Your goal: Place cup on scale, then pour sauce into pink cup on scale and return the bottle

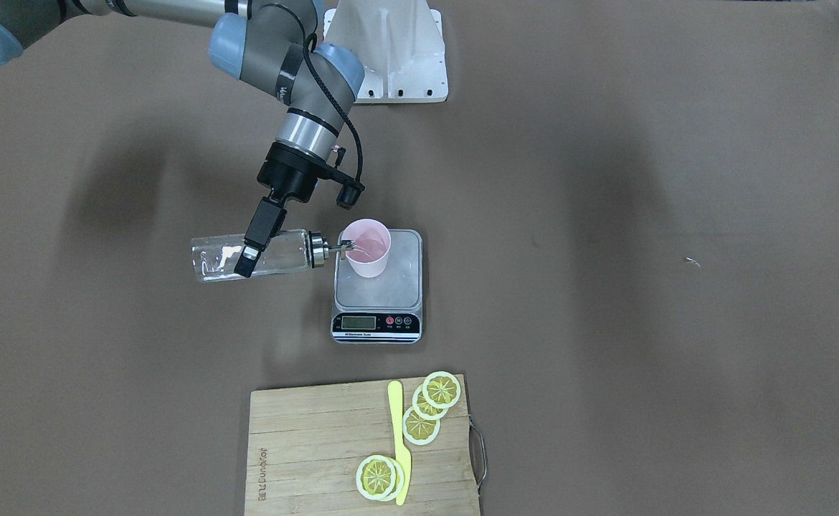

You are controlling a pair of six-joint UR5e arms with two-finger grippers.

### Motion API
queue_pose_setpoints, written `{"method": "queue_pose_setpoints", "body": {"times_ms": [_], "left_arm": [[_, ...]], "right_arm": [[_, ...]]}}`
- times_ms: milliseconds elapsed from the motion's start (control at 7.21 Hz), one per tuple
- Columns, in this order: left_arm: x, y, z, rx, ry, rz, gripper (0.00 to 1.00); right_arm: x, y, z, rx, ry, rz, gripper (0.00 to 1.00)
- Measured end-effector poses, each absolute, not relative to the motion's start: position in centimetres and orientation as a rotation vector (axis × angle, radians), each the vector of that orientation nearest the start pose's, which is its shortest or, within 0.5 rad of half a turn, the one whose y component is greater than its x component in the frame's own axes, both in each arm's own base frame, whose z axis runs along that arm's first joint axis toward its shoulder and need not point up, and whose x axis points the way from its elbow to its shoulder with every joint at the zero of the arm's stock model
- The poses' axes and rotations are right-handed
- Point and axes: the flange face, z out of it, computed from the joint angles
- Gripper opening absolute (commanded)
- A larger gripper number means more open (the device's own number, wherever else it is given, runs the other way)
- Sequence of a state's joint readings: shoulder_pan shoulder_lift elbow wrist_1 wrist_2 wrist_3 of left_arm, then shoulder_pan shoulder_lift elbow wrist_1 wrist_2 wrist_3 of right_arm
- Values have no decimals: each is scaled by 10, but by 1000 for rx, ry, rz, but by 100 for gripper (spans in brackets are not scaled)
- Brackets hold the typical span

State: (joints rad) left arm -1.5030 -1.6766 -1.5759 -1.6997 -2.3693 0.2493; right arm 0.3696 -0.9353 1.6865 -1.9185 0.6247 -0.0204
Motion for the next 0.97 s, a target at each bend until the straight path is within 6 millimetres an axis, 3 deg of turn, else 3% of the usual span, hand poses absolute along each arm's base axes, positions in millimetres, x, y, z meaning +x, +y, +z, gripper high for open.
{"method": "queue_pose_setpoints", "body": {"times_ms": [416,970], "left_arm": [[-27,-552,586,301,776,390,98],[-32,-556,578,315,784,383,98]], "right_arm": [[-529,-434,243,886,551,-891,0],[-530,-429,241,944,332,-764,0]]}}
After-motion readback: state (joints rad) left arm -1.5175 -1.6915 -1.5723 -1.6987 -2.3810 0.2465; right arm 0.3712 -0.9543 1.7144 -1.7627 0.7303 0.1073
